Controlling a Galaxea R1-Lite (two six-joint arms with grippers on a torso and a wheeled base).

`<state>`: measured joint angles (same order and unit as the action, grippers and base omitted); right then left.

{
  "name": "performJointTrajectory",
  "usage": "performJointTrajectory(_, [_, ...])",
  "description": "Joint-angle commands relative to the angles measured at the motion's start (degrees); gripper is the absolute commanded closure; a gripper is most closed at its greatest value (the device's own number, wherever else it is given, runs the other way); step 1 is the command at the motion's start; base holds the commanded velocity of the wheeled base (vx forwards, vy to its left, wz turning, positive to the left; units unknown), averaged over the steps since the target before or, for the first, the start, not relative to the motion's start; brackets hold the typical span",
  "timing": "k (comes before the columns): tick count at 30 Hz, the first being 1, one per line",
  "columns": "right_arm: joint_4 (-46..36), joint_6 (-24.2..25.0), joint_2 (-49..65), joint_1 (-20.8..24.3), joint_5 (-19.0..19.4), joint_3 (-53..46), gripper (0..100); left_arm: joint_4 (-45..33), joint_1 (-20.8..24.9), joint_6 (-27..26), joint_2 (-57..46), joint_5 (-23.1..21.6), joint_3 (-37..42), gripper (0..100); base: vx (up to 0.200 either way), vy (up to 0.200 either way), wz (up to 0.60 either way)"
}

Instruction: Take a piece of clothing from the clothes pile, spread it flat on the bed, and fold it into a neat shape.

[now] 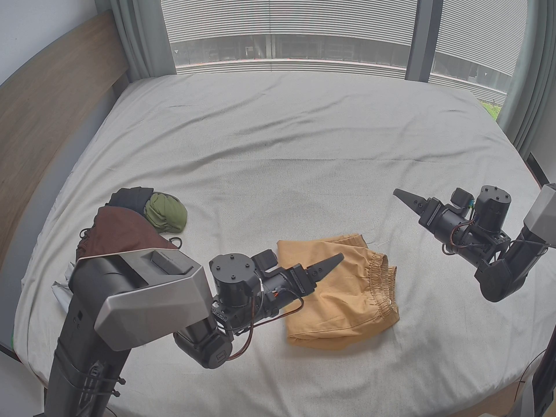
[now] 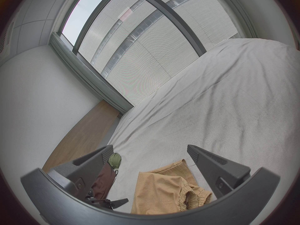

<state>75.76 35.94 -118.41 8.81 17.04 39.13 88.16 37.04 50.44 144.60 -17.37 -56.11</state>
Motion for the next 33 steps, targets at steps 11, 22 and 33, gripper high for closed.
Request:
performJointTrajectory(11, [-0.3,-0.1,-0.5,0.8,0.0,-1.5,0,0.4,-11.5,-6.6,-19.5,-10.2,25.3,0,0.0,0.0,0.0])
performJointTrajectory(22, [-0.2,-0.1,-0.5,1.9,0.0,-2.0,0,0.4,-23.2,-9.0,-32.3,-21.5,37.9,0,0.0,0.0,0.0])
performJointTrajectory(33, [-0.3,-4.6,-0.9,2.7,-0.1,-4.5,0,0.3,-27.5,-22.1,-33.3,-24.7,43.9,0,0.0,0.0,0.0])
